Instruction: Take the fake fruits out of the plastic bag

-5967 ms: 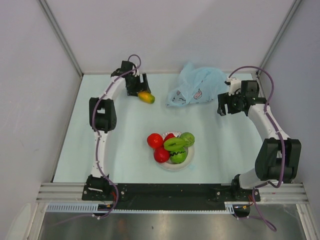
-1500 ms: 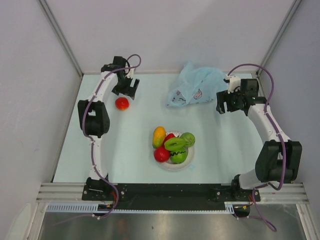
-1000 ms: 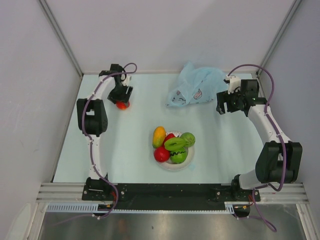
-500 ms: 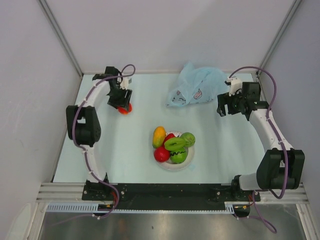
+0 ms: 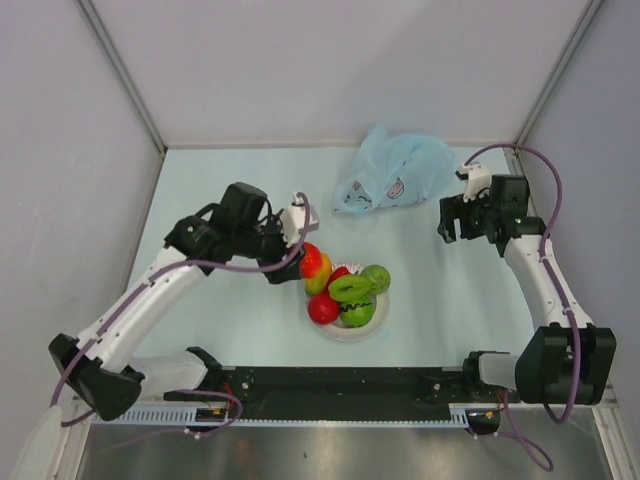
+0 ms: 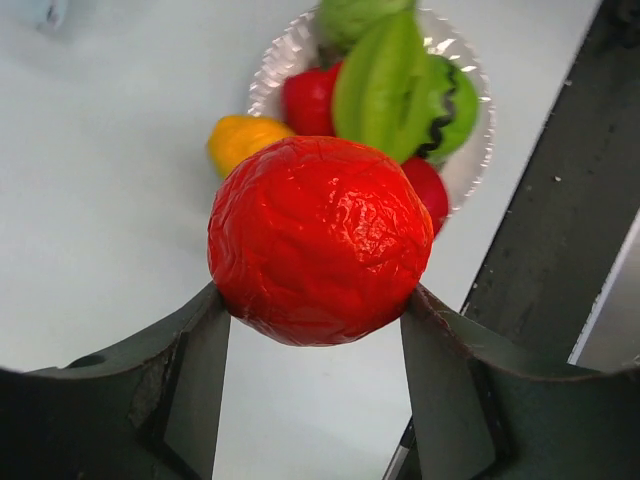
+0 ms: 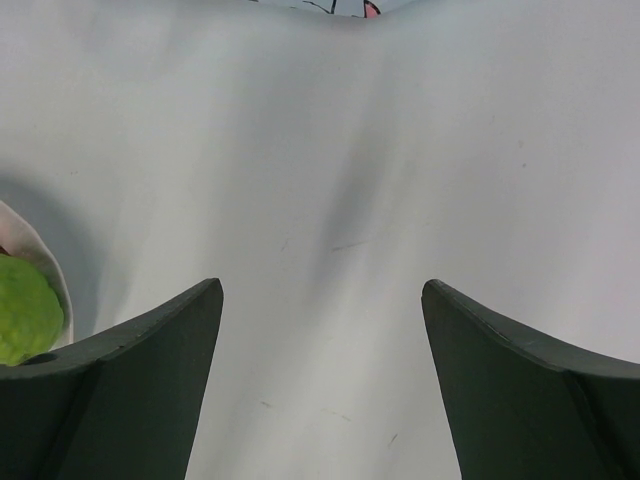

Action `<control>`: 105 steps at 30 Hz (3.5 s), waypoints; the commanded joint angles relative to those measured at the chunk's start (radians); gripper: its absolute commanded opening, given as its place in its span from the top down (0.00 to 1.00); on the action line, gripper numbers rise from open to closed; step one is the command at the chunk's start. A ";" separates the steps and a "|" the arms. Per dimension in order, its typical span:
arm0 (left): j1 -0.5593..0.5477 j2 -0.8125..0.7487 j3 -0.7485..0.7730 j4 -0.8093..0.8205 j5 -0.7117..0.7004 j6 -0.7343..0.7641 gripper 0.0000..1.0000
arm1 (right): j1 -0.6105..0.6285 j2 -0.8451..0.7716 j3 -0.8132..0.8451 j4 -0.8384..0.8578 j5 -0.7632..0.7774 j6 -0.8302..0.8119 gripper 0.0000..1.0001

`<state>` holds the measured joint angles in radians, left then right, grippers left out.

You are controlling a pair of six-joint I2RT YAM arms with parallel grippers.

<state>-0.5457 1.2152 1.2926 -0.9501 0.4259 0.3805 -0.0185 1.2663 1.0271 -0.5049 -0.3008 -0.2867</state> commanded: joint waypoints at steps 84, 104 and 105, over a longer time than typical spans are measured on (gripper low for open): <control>-0.823 0.768 0.407 0.019 -0.763 0.187 0.10 | -0.549 -0.216 0.088 -0.503 -0.362 -0.006 0.19; -0.809 0.601 0.642 -0.179 -0.608 0.060 0.00 | -0.549 -0.202 0.090 -0.508 -0.387 -0.036 0.15; -0.797 0.577 0.648 -0.155 -0.643 0.045 0.00 | -0.549 -0.205 0.090 -0.483 -0.382 -0.029 0.14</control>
<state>-1.3655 1.9411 1.8671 -1.0893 -0.2058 0.5034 -0.5632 1.0718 1.0889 -1.0172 -0.6689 -0.3157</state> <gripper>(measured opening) 0.996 0.843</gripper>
